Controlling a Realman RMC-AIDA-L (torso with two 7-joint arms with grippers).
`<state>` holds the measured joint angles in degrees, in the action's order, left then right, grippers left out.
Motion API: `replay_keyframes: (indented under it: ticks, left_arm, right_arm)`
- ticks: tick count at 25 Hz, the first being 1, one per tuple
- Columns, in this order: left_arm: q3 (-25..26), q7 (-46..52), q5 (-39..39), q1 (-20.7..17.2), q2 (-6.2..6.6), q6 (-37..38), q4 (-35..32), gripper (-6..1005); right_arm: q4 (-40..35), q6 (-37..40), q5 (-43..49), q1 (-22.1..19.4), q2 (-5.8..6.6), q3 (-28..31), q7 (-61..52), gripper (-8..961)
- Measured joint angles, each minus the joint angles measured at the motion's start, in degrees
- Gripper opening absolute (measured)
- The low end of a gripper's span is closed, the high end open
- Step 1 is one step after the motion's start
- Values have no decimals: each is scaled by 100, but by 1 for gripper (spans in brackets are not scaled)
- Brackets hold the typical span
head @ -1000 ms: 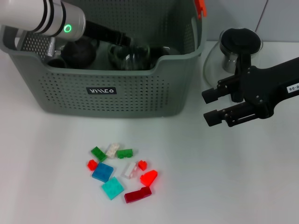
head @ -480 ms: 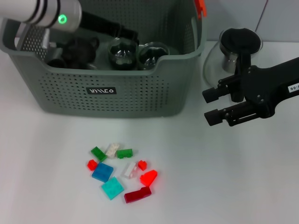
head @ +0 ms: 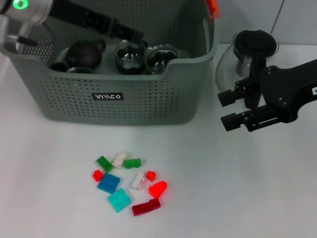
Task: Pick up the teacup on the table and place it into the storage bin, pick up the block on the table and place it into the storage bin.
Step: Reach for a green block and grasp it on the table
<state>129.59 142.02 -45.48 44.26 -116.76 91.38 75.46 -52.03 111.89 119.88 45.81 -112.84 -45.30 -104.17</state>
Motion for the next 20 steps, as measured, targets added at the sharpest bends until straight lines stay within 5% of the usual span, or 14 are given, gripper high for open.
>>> replay_keyframes:
  ticks: [4,13,20]
  left_arm:
    - [255,-27,-571,-251,-95,1258,640,678]
    - [643,-591,-1222,-849,-201,2226,459,676]
    - [874,-1424,-1416,-1301,12,2417,-476,677]
  right_arm:
    - [0,131,0,13,35,6,-12,675]
    - [-4,166,52,1,59,-282,-11,674]
    - [6,77,277,51,-1,-484,-13,675]
